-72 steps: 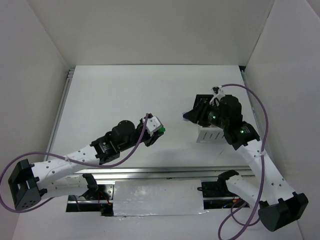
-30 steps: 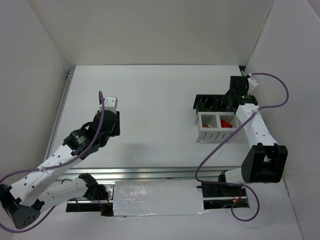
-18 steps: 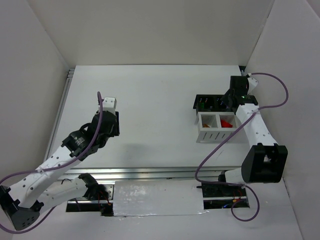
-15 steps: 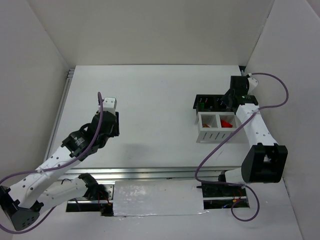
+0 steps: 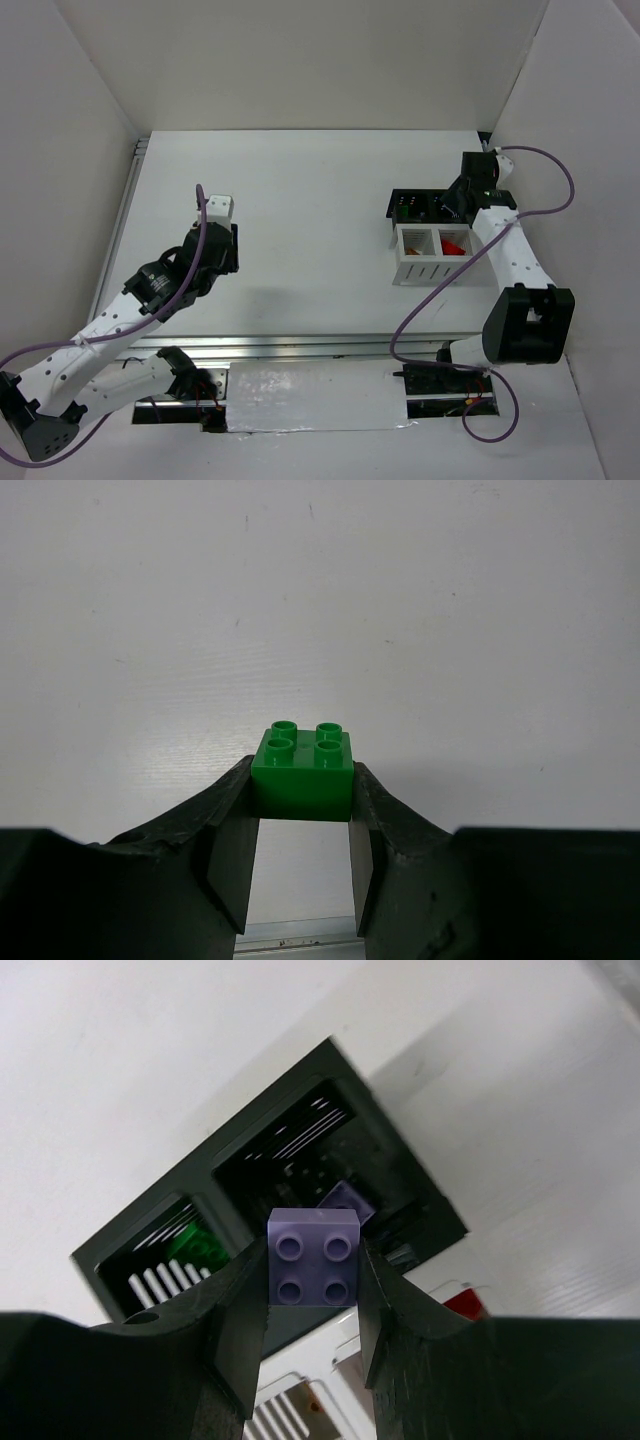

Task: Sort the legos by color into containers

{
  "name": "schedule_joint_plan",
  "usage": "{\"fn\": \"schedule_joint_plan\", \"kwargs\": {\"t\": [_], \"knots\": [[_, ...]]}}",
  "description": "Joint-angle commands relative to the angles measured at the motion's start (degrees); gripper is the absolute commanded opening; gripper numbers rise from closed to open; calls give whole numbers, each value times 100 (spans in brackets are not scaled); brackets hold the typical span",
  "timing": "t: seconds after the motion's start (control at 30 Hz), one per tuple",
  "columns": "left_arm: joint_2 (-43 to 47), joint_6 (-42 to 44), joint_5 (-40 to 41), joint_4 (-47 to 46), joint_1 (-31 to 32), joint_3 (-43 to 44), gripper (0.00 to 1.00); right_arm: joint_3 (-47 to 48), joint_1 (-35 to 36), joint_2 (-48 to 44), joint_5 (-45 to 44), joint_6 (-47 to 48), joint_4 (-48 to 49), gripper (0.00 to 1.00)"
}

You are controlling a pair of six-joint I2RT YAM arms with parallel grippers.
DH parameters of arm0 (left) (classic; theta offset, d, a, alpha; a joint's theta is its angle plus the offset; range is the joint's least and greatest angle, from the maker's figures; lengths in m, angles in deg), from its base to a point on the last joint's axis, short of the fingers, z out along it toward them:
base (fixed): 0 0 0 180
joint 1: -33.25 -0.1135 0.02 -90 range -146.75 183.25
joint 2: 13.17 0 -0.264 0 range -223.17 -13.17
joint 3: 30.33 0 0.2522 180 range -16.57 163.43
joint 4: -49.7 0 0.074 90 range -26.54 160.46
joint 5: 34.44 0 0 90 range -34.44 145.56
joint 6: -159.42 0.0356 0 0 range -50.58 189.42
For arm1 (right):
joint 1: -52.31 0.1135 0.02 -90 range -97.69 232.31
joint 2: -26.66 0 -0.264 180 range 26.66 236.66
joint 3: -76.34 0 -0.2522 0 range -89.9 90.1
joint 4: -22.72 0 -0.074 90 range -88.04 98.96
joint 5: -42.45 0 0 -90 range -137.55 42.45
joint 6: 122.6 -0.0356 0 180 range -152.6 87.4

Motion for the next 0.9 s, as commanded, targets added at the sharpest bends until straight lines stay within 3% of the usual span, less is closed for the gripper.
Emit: {"fn": "schedule_joint_plan", "kwargs": {"t": [0.0, 0.07, 0.17, 0.5, 0.63, 0.87], "knots": [[99, 91, 32, -187, -24, -13, 0, 125, -34, -73, 729, 306, 332, 0], [91, 117, 23, -204, -15, -21, 0, 177, -42, -21, 1677, 500, 420, 0], [73, 126, 5, -204, -24, 5, 0, 379, -25, 155, 1710, 492, 166, 0], [47, 135, -30, -205, -33, -13, 0, 397, -34, 164, 1236, 404, 122, 0], [73, 143, -39, -239, -33, -30, 0, 406, -42, 243, 395, 264, 95, 0], [64, 143, -56, -213, -24, -30, 0, 511, -86, 366, -91, 141, 34, 0]]}}
